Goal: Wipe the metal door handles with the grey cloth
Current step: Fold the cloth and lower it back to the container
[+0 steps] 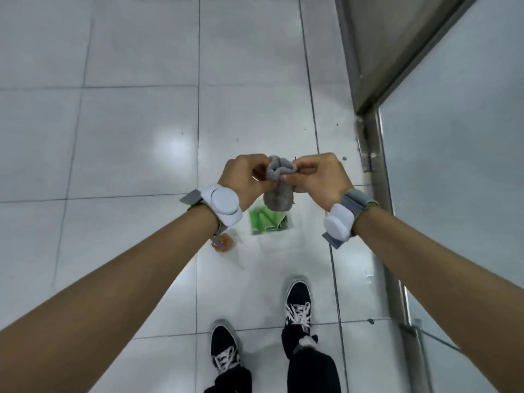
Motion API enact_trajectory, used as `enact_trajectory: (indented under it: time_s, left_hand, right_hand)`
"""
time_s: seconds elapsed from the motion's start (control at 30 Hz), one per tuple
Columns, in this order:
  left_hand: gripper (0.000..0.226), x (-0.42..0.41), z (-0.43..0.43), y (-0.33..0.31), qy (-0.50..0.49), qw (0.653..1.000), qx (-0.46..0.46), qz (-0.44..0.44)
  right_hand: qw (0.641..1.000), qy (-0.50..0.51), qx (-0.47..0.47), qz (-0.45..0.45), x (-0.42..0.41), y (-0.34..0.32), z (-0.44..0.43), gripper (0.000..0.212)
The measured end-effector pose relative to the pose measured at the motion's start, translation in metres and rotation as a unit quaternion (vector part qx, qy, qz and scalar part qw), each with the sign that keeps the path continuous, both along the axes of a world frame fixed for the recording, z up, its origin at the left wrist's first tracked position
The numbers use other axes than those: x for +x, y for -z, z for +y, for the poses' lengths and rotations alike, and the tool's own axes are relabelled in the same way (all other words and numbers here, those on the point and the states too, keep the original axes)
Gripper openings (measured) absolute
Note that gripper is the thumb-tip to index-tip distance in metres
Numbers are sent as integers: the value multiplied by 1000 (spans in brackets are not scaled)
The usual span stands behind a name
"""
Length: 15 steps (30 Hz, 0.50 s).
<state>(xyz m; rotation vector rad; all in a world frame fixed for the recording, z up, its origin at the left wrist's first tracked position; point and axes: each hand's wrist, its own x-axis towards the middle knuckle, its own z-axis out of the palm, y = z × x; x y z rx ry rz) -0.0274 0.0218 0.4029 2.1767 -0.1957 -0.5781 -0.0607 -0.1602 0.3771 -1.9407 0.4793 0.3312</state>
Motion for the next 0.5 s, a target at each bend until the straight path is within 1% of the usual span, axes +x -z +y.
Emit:
enact_trajectory:
  time_s: [0.03, 0.1, 0.13, 0.23, 0.27, 0.3, 0.4, 0.5]
  left_hand:
    - [17, 3, 1, 8, -11, 1000, 0, 6]
    - [24, 8, -7, 90, -39, 998, -3, 40]
    - [24, 8, -9, 118, -50, 997, 1, 62]
    - [11, 0, -14, 211, -71, 988, 44, 130]
    - [11, -2, -16, 235, -75, 985, 54, 144]
    - [14, -3, -14, 245, -71, 983, 71, 151]
    - [17, -5, -16, 288, -64, 981, 72, 168]
    - [23, -3, -19, 305, -38, 977, 98, 187]
  right_hand:
    - [1000, 4, -6, 9, 6, 6, 1, 18]
    - [999, -18, -3, 31, 19, 87, -5, 26]
    - [999, -23, -6, 43, 21, 112, -6, 27]
    - [993, -56, -16, 100, 24, 199, -9, 14]
    - [992, -61, -14, 113, 26, 222, -11, 15]
    - [990, -57, -18, 127, 24, 231, -10, 19]
    - [985, -49, -9, 168, 23, 275, -12, 26]
    - [979, -53, -6, 198, 21, 298, -11, 29]
